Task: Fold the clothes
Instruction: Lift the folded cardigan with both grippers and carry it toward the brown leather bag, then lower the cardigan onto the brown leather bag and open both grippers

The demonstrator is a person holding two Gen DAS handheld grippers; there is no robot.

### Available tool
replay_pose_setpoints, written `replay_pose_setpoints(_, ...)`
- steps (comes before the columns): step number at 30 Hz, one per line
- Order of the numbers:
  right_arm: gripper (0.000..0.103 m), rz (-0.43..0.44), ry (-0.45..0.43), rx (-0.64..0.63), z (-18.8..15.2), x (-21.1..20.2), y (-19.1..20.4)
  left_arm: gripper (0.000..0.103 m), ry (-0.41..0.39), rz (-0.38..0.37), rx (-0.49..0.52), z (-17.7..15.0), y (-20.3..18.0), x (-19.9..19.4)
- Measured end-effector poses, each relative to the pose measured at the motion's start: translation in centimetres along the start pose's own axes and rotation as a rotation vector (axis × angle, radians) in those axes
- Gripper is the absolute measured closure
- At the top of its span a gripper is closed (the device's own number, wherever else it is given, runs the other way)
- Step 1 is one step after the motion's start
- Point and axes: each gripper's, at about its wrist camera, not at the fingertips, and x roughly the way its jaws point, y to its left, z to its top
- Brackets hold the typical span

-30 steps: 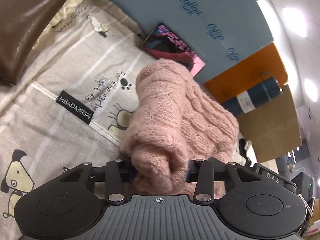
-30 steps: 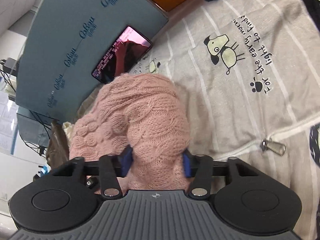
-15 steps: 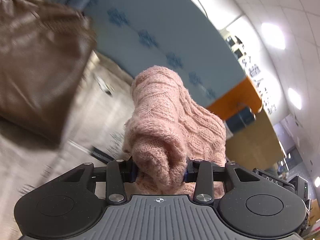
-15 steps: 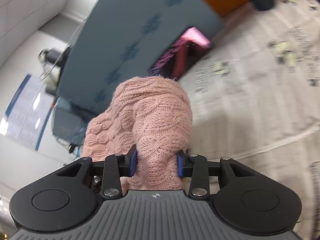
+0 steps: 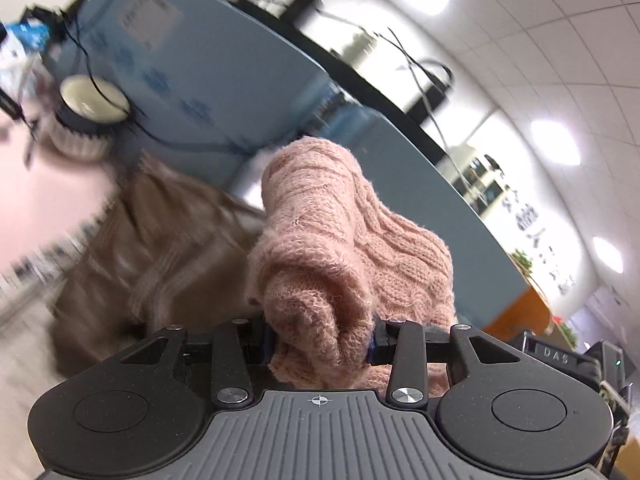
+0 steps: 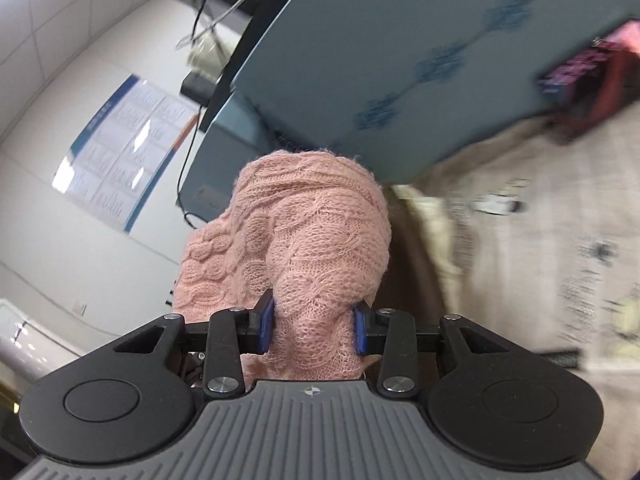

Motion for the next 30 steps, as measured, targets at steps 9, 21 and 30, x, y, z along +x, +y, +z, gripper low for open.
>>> replay_pose_setpoints(9,0.067,-0.189,0.05,-0.133,0.4,7.8,1.9,0.058,0.046,0.092,-0.002,1.8,5.1,2.9)
replay_pose_setpoints(21,0.054,-0.442,0.077,-0.29,0.6,13.0,0.7,0.007,-0.005,0.356,-0.044,3.3,7.9,6.3)
replay_pose_setpoints(30,0.051,-0.457,0.111,-0.342,0.7,13.5,-0.1,0.0,0.017,0.486,0.015,3.0,8.9,9.8)
